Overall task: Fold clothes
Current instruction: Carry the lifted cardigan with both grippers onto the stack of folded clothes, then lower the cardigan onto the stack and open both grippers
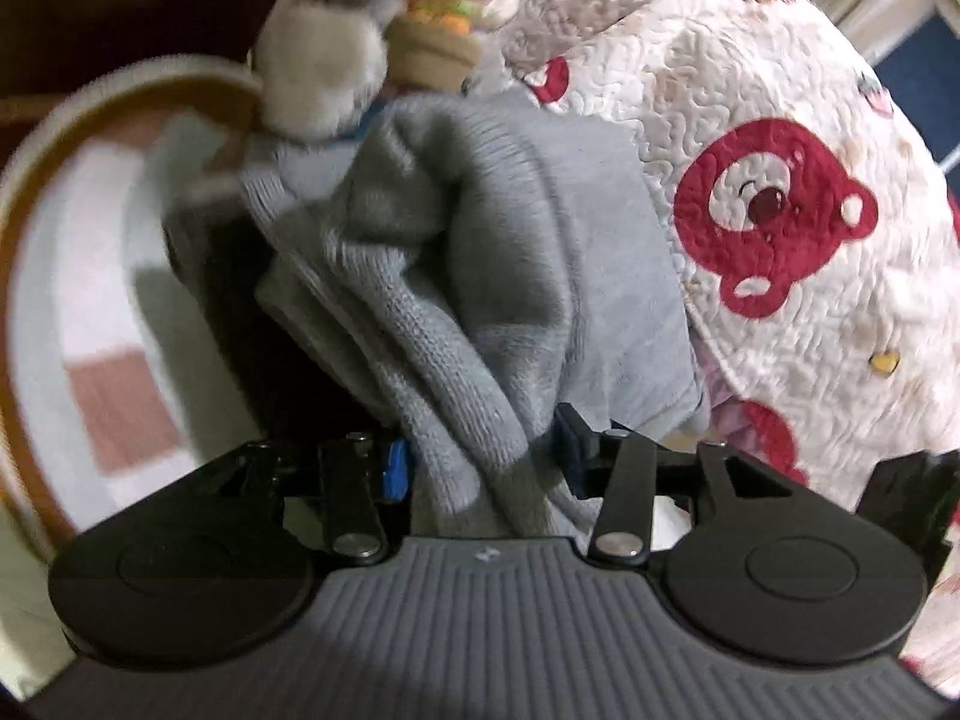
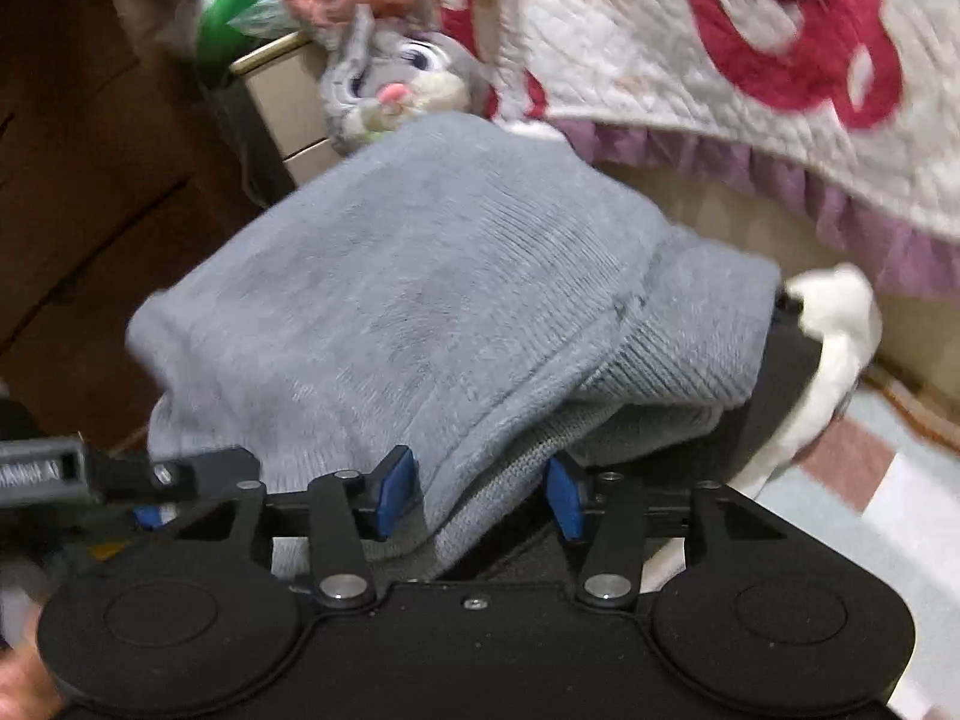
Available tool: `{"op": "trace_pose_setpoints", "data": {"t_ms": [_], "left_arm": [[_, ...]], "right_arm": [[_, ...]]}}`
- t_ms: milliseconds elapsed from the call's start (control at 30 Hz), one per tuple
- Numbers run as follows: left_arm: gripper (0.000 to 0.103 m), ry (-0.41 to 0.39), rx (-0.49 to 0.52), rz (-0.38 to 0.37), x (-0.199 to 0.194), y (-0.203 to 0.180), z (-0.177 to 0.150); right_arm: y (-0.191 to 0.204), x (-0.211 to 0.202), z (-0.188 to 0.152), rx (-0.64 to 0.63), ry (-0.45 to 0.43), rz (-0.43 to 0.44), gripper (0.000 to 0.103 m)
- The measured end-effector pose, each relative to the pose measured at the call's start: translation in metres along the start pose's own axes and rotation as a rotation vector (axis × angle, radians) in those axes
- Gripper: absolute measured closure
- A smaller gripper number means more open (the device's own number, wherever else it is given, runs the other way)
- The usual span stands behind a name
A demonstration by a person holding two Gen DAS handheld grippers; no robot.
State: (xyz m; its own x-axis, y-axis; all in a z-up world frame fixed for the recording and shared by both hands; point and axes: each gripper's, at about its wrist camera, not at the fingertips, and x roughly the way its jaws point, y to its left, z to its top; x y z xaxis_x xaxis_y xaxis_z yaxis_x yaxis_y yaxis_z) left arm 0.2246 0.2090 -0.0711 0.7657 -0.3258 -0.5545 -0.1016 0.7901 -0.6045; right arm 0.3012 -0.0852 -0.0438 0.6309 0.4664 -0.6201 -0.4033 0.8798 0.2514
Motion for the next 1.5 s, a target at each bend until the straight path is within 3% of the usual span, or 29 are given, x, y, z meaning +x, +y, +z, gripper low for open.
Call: {"op": "trace_pose_setpoints", "data": {"t_ms": [167,267,300,367,433,533,600,733,900,1067,1133,1200,1500], "left_arm": [[0.059,-0.147,0.181,0.06,-0.053,-0.025,0.015],[0.059,-0.29,0.233,0.02,-0.074,-0.033,0.023],[0.06,-0.279,0.258,0.02,-0.067,-0.035,0.026],[0.072,-0.232,0.305,0.032,-0.047,-0.037,0.033],[0.081,-0.23,0.28,0.093,-0.027,-0.029,0.039],[0.087,-0.232,0.264,0.199,-0.002,-0.01,0.039],[0.087,-0.224,0.244,0.266,0.01,0.006,0.036],[0.086,-0.208,0.144,0.233,0.008,0.037,0.037],[0.087,-0.211,0.13,0.191,0.008,0.038,0.037],[0.087,-0.211,0.148,0.213,0.008,0.035,0.035],[0.086,-0.211,0.139,0.206,0.006,0.035,0.035],[0.086,-0.209,0.132,0.188,0.005,0.035,0.034],[0.078,-0.212,0.112,0.107,0.0,0.035,0.037]], "right_arm": [[0.025,-0.034,0.002,-0.211,-0.079,-0.063,0.049],[0.036,-0.041,0.008,-0.273,-0.134,-0.055,0.049],[0.039,-0.035,0.013,-0.286,-0.132,-0.046,0.049],[0.042,-0.025,0.016,-0.316,-0.12,-0.047,0.049],[0.044,-0.012,0.018,-0.327,-0.102,-0.034,0.049],[0.05,0.008,0.017,-0.302,-0.017,0.093,0.049],[0.062,0.015,0.009,-0.353,0.026,0.13,0.049],[0.071,0.018,-0.003,-0.426,0.047,0.144,0.049],[0.063,0.004,0.0,-0.412,0.031,0.143,0.049],[0.039,-0.011,0.011,-0.348,-0.118,-0.012,0.044],[0.026,-0.004,0.013,-0.322,-0.12,-0.113,0.045],[0.014,0.006,0.014,-0.3,-0.096,-0.157,0.044],[0.011,0.023,0.024,-0.267,-0.063,-0.206,0.038]]}}
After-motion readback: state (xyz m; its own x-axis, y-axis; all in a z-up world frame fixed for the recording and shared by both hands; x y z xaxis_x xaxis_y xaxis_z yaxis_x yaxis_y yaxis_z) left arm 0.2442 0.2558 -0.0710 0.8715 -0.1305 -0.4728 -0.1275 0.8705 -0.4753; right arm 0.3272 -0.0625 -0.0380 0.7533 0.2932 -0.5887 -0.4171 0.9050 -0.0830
